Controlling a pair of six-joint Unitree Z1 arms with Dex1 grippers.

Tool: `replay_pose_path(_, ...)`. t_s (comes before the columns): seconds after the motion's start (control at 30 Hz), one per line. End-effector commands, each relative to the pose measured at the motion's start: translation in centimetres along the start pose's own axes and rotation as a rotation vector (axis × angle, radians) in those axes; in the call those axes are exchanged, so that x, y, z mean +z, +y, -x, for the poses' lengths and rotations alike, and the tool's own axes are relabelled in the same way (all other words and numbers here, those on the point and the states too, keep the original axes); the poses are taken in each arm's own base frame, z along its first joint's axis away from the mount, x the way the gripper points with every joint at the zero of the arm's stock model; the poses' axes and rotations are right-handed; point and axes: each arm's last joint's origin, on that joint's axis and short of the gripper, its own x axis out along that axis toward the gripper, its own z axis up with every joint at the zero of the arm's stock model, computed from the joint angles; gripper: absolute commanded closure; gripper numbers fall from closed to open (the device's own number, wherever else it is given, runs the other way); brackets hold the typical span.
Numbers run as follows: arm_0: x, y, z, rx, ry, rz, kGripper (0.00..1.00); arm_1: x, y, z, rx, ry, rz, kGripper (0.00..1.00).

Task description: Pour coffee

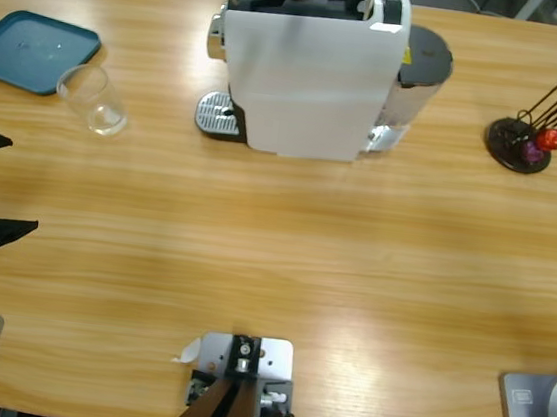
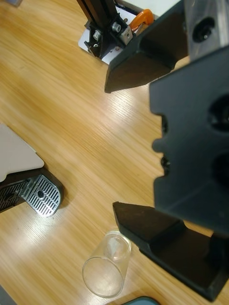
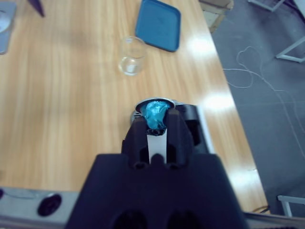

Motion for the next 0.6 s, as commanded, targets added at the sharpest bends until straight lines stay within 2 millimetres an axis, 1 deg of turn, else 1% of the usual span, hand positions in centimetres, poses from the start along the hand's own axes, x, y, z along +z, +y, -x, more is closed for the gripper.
replay_pose_path(0.03, -0.9, 0.1, 0.0, 0.006, 0.007, 0.007, 0.009, -2.3, -1.7, -3.7, 0.035, 0.035, -0.022, 1.000)
replay_pose_path(0.2, -0.9, 0.1, 0.0, 0.006, 0.008, 0.009, 0.009, -3.1, -2.4, -4.4, 0.024, 0.040, -0.028, 1.000)
replay_pose_path(0.43, -0.9, 0.1, 0.1, 0.006, 0.005, 0.011, 0.009, -4.0, -3.6, -4.2, -0.008, 0.044, -0.026, 1.000)
replay_pose_path(0.6, -1.1, 0.1, 0.0, 0.007, 0.013, 0.010, 0.009, -4.7, -3.6, -4.4, 0.004, 0.056, -0.022, 1.000)
